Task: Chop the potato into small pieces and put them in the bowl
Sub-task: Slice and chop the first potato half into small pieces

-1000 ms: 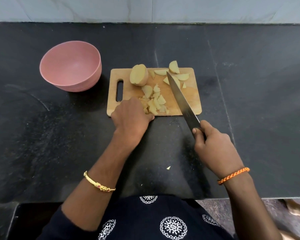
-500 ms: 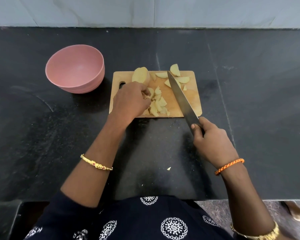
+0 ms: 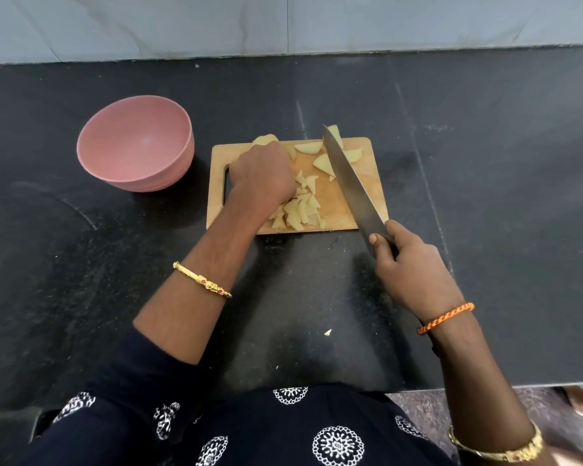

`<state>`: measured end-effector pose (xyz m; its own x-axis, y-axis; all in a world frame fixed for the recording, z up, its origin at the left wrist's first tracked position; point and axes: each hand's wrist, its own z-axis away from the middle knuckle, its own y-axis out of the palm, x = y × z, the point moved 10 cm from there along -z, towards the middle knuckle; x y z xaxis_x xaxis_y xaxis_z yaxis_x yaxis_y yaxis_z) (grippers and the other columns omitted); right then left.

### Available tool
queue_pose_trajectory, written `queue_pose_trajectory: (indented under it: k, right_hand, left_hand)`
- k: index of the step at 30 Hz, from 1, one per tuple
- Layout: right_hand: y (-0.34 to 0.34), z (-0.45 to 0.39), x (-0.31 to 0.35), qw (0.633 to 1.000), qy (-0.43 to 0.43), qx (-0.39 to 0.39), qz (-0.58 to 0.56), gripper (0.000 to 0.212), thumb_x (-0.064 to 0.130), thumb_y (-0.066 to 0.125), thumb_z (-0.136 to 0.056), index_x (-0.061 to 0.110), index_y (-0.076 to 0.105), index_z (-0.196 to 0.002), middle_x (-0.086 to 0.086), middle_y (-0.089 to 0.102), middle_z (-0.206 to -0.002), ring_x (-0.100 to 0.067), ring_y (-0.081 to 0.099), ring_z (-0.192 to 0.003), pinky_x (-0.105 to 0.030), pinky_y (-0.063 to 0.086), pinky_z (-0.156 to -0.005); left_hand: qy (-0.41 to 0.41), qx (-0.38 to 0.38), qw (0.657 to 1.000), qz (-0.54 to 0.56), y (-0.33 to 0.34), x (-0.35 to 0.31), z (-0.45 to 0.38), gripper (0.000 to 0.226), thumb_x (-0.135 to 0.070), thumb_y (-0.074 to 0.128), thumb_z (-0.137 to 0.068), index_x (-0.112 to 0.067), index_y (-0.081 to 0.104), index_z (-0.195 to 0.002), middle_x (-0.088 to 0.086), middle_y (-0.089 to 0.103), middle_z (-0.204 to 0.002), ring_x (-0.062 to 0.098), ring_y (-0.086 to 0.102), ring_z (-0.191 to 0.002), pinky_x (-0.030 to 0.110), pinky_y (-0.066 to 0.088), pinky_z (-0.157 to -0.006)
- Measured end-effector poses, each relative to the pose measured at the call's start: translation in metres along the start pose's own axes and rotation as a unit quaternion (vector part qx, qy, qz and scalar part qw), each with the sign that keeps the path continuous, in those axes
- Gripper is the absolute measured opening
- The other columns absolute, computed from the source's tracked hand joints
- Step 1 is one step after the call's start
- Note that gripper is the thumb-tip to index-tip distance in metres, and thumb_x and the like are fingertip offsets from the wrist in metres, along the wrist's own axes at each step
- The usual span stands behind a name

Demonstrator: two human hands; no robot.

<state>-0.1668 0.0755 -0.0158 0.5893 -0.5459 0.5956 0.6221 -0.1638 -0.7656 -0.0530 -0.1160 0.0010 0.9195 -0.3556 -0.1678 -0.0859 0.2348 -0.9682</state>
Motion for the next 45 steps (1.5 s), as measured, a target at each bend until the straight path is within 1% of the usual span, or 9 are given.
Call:
queue_pose_trajectory:
  k: [11, 14, 17, 23, 30, 34, 38, 42, 45]
  right_hand:
    - [0.018, 0.035, -0.013, 0.998, 0.012, -0.056, -0.025, 0.022, 0.029, 0.041, -0.097, 0.020, 0.033, -0.078, -0.007, 0.045, -0.057, -0.037, 0.047, -0.062, -0.037, 0.039, -0.057]
    - [0.032, 0.038, -0.011, 0.997, 0.011, -0.058, -0.047, 0.023, 0.027, 0.039, -0.098, 0.019, 0.032, -0.078, -0.005, 0.045, -0.057, -0.036, 0.048, -0.062, -0.038, 0.040, -0.057]
    - [0.041, 0.036, -0.006, 0.997, 0.010, -0.048, -0.057, 0.023, 0.027, 0.037, -0.099, 0.019, 0.032, -0.078, -0.006, 0.047, -0.059, -0.034, 0.050, -0.062, -0.037, 0.039, -0.056]
    - [0.046, 0.024, 0.005, 0.998, 0.010, -0.023, -0.057, 0.021, 0.027, 0.036, -0.099, 0.018, 0.033, -0.081, -0.009, 0.049, -0.065, -0.036, 0.052, -0.068, -0.035, 0.038, -0.059]
    - [0.044, 0.020, 0.004, 0.997, 0.010, -0.011, -0.075, 0.022, 0.026, 0.038, -0.099, 0.015, 0.035, -0.080, -0.008, 0.050, -0.063, -0.032, 0.050, -0.063, -0.036, 0.040, -0.058]
    - [0.040, 0.020, 0.000, 0.996, 0.011, -0.016, -0.086, 0.026, 0.025, 0.039, -0.099, 0.017, 0.034, -0.075, -0.004, 0.047, -0.059, -0.024, 0.045, -0.055, -0.033, 0.038, -0.054]
    - [0.025, 0.020, -0.005, 0.993, 0.014, -0.056, -0.103, 0.034, 0.021, 0.041, -0.099, 0.020, 0.029, -0.067, 0.001, 0.041, -0.054, -0.015, 0.038, -0.049, -0.021, 0.031, -0.044]
    - [0.009, 0.015, -0.014, 0.989, 0.032, -0.090, -0.114, 0.035, 0.019, 0.042, -0.098, 0.019, 0.028, -0.066, 0.001, 0.037, -0.052, -0.018, 0.035, -0.050, -0.031, 0.026, -0.049]
    - [0.002, 0.009, -0.019, 0.988, 0.044, -0.097, -0.109, 0.037, 0.019, 0.041, -0.098, 0.019, 0.025, -0.065, 0.000, 0.036, -0.051, -0.018, 0.034, -0.051, -0.036, 0.020, -0.052]
  left_hand:
    - [-0.005, -0.061, 0.998, -0.005, -0.016, -0.012, 0.011, 0.017, -0.025, 0.066, -0.085, -0.014, 0.055, -0.091, 0.003, 0.051, -0.081, 0.018, 0.047, -0.073, 0.029, 0.034, -0.060]
    - [-0.021, -0.096, 0.995, 0.024, -0.027, -0.004, 0.014, 0.019, -0.024, 0.065, -0.084, -0.011, 0.051, -0.084, 0.004, 0.054, -0.081, 0.018, 0.048, -0.071, 0.030, 0.032, -0.056]
    - [-0.019, -0.129, 0.989, 0.074, -0.038, 0.006, 0.013, 0.015, -0.022, 0.061, -0.082, -0.010, 0.065, -0.091, 0.002, 0.061, -0.079, 0.019, 0.052, -0.069, 0.027, 0.030, -0.047]
    - [-0.048, -0.027, 0.980, 0.190, -0.024, 0.030, 0.009, 0.026, -0.030, 0.057, -0.085, -0.010, 0.067, -0.099, 0.006, 0.068, -0.090, 0.019, 0.051, -0.051, 0.033, 0.051, -0.061]
    - [-0.085, 0.007, 0.947, 0.309, -0.005, 0.036, 0.016, 0.027, -0.026, 0.058, -0.081, -0.004, 0.073, -0.085, 0.009, 0.071, -0.080, 0.010, 0.040, -0.040, 0.025, 0.036, -0.050]
    - [-0.092, 0.027, 0.927, 0.364, 0.008, 0.038, 0.017, 0.027, -0.031, 0.062, -0.081, -0.006, 0.073, -0.084, 0.005, 0.073, -0.083, 0.017, 0.068, -0.079, 0.041, 0.056, -0.082]
    - [-0.067, 0.008, 0.917, 0.394, 0.003, 0.032, 0.016, 0.017, -0.025, 0.061, -0.084, -0.013, 0.072, -0.079, 0.001, 0.072, -0.080, 0.018, 0.069, -0.082, 0.042, 0.056, -0.082]
    - [0.043, -0.012, 0.952, 0.304, -0.007, -0.006, 0.021, 0.016, -0.027, 0.057, -0.091, -0.018, 0.070, -0.094, -0.006, 0.069, -0.088, 0.010, 0.062, -0.075, 0.024, 0.049, -0.062]
    - [0.088, -0.023, 0.978, 0.187, 0.005, -0.033, 0.024, 0.023, -0.031, 0.053, -0.093, -0.018, 0.070, -0.102, -0.003, 0.067, -0.092, 0.012, 0.056, -0.077, 0.024, 0.039, -0.063]
